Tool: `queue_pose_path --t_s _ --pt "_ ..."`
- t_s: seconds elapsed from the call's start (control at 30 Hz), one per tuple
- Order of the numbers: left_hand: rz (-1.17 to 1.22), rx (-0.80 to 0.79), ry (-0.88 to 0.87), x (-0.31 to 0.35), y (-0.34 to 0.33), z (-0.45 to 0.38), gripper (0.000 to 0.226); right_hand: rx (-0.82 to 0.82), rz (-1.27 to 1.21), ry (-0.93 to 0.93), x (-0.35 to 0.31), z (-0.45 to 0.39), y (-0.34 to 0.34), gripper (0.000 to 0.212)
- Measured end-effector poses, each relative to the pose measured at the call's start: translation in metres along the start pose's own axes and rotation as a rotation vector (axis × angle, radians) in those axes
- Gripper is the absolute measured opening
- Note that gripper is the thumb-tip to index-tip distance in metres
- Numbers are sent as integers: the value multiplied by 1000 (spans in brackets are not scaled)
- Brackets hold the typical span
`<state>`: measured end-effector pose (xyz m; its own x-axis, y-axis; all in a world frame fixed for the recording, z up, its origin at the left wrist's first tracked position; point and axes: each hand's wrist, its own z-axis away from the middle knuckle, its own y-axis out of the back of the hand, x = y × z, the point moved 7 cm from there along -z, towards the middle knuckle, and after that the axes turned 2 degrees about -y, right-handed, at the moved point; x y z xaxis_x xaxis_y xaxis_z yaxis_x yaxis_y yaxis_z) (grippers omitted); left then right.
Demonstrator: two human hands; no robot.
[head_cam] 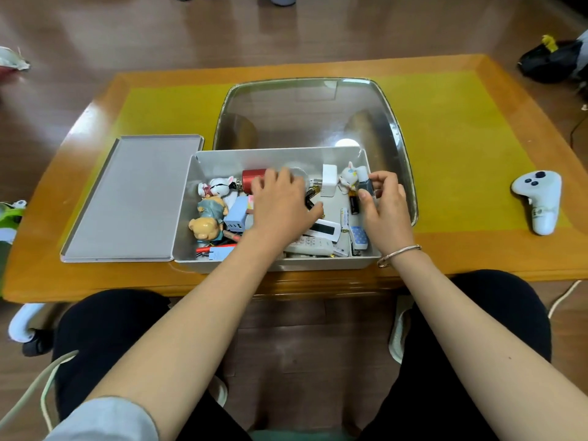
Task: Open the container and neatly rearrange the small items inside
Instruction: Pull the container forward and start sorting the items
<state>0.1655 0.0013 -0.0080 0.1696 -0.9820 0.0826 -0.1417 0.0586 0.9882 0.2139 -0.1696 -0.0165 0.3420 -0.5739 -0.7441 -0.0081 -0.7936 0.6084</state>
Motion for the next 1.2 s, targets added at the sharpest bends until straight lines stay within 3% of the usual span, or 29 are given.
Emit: queue_pose_path --t_s 0.07,0.2,0.5,0.63,0.8,0.9,1.03,1.2 --pt "92 50 -156 20 2 -19 41 7 10 20 -1 0 0 24" --pt "116 -133 -380 56 -22 -46 53 12 11 18 0 0 0 25" --pt "5 -217 -311 58 -49 -70 73 -2 23 13 0 -2 -2 23" --pt "141 -287 -258 56 -59 -61 61 -4 28 14 0 -2 -2 23" --pt "43 -319 -322 55 -59 -44 40 -5 40 9 0 -2 -2 24" --pt "164 -259 -349 50 -42 -30 29 -2 43 6 0 -2 -2 24" --pt "277 -46 -332 30 -14 -4 21 0 33 5 0 -1 -2 24" --pt "408 101 -99 -22 0 25 25 4 39 -20 1 -2 -2 24"
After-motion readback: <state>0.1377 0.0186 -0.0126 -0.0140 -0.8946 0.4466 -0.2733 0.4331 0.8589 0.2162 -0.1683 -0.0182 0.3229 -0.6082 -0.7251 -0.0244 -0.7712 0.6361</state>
